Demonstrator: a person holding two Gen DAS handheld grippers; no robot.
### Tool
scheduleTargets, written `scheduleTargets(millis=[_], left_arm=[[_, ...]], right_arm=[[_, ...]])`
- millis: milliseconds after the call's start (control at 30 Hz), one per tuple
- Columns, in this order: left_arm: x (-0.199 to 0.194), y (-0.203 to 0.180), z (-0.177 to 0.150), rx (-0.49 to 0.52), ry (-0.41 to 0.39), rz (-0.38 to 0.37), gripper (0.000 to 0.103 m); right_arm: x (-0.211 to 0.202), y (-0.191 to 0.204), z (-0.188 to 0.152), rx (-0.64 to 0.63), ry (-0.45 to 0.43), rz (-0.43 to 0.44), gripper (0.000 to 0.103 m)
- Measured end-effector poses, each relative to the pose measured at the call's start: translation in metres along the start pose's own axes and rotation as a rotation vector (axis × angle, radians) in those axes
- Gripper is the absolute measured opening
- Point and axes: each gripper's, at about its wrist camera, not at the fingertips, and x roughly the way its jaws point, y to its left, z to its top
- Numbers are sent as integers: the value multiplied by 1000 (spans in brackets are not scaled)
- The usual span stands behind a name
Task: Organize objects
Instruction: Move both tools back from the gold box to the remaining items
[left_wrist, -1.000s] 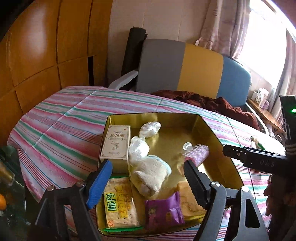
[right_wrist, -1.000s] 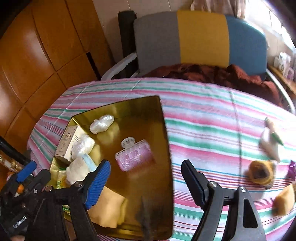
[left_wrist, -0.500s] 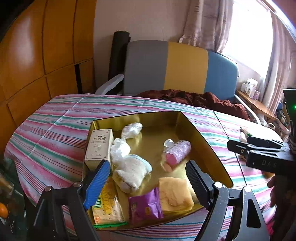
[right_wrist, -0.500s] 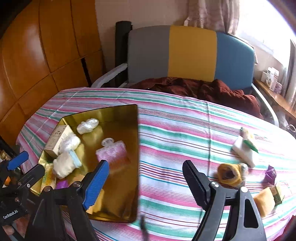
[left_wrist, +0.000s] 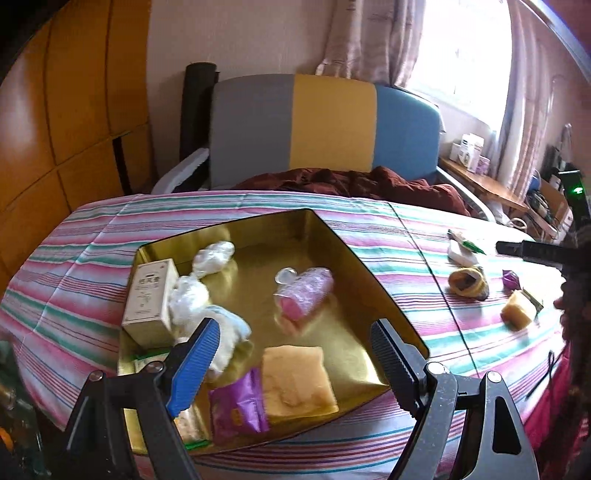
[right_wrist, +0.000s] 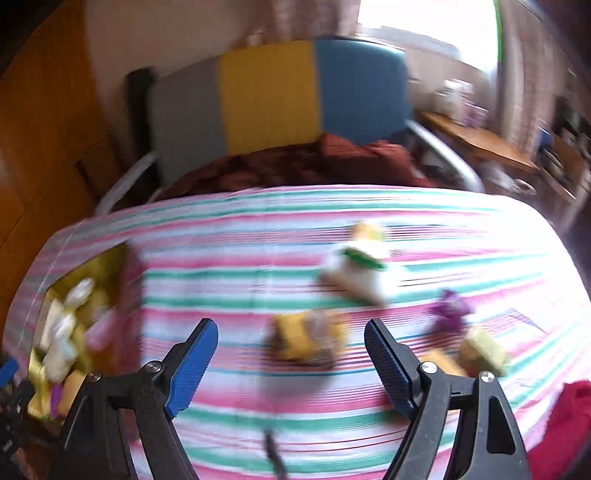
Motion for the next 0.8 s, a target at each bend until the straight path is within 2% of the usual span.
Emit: scheduleTargets(millis=[167,267,400,500,800], left_arm=[[3,-16,3,33,5,-41,84],[5,-30,5,64,9,-72,84],[10,-54,8,119,23,-124,84],[15,-80,9,165,35,-168,84],[42,-145,19,272,93,-277,84]], right_arm=[[-5,-87,13,219,-47,-109,83],[-5,-138,8,372,-68,-161,84],[7,-182,-7,536,-41,-165,84],[13,-200,-18,654,-5,-124,84],[19,-210,-27,725,31,-75,84]])
